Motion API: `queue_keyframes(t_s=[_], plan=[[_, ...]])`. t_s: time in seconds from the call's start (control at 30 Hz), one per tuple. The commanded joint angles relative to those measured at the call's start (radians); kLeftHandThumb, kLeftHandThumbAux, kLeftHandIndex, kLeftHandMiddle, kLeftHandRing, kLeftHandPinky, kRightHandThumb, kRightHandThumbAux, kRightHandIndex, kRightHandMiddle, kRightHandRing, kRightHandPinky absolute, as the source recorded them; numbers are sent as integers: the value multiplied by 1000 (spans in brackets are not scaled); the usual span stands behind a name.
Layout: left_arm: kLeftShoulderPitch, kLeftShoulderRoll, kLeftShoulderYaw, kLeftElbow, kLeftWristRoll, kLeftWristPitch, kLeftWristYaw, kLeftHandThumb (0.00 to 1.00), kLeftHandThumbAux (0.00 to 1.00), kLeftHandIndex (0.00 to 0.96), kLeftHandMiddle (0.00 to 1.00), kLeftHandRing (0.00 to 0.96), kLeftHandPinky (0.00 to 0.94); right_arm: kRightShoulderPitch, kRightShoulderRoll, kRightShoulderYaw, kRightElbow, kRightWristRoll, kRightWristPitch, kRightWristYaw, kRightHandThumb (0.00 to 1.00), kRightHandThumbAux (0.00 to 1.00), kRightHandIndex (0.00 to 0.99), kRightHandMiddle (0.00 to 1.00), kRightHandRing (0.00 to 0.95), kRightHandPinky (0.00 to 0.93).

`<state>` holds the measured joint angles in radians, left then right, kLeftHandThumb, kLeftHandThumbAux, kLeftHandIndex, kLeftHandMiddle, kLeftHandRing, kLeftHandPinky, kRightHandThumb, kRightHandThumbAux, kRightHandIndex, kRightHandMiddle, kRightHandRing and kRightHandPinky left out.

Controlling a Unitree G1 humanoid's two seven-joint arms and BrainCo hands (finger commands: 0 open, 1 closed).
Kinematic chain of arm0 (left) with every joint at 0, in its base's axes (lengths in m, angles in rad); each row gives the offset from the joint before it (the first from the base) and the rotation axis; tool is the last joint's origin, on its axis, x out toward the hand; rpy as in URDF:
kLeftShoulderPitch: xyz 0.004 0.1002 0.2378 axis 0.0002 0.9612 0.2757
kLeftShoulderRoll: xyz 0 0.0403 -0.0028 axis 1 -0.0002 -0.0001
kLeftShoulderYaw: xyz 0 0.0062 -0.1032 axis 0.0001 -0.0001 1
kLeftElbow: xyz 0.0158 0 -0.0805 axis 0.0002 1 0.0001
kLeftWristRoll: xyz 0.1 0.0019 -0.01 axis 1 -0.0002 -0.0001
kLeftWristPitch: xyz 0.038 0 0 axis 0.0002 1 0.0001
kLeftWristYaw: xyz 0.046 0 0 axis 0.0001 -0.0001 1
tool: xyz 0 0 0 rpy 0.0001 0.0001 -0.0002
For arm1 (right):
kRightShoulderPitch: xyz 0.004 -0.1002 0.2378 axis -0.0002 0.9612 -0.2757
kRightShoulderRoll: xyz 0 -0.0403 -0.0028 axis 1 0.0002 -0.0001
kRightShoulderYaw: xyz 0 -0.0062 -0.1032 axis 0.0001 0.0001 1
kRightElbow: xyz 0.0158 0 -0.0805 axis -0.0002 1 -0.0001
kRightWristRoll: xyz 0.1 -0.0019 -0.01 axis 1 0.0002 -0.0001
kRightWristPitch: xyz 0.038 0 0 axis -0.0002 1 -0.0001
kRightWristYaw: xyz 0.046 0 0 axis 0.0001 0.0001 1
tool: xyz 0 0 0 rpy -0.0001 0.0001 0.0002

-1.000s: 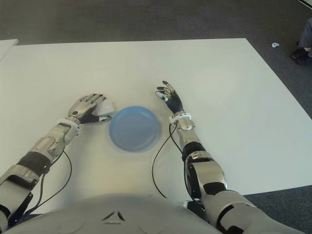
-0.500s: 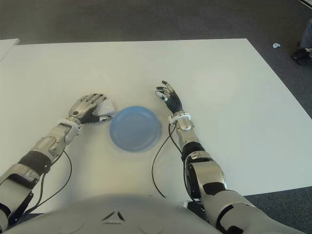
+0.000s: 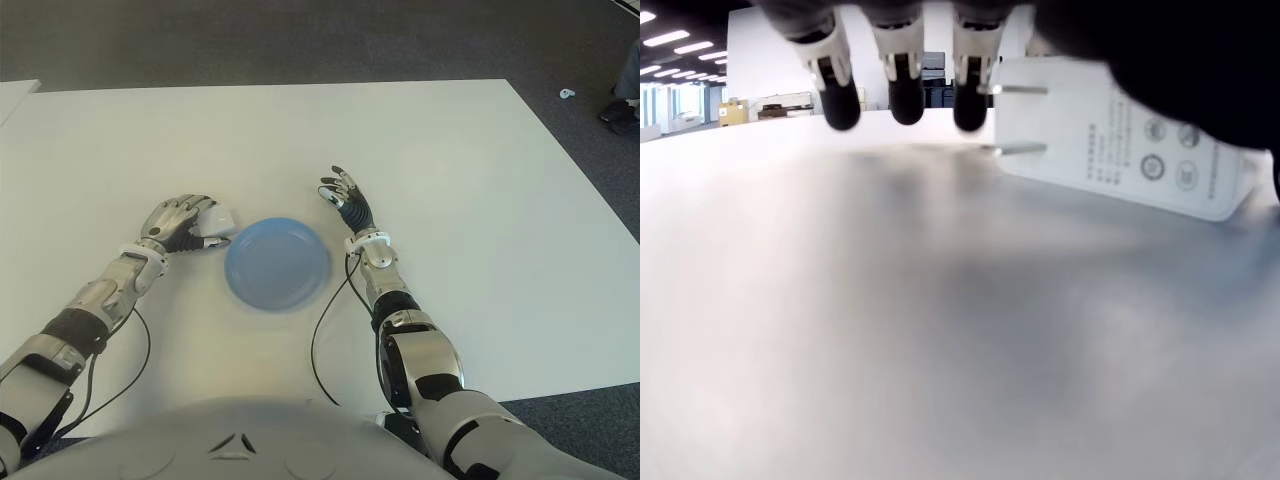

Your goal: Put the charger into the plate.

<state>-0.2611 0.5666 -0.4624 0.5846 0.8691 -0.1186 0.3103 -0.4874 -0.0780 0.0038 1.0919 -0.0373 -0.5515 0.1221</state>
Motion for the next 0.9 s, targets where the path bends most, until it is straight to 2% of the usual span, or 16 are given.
queue_keyframes(t_s=[0.03,0.1,0.2,0.47,0.9], plan=[[37,-40,-6,40,-16,44,-27,540,427,387,618,607,599,58,11,13,53,-20,87,7,0,428,37,245,218,127],[38,-55,6,43,-32,61,-34,649,582,418,694,691,691,57,11,13,54,-19,88,8,0,430,39,244,215,124],[41,-66,14,41,-48,68,-39,705,657,435,760,762,766,56,12,12,54,-18,92,7,0,433,42,243,213,121],[68,-71,32,-20,-80,77,-52,736,693,442,837,828,862,54,14,9,52,-15,103,4,0,443,51,243,213,120],[92,-79,69,-71,-124,86,-66,744,696,443,866,863,863,51,16,4,54,-12,114,4,0,462,56,244,213,116]])
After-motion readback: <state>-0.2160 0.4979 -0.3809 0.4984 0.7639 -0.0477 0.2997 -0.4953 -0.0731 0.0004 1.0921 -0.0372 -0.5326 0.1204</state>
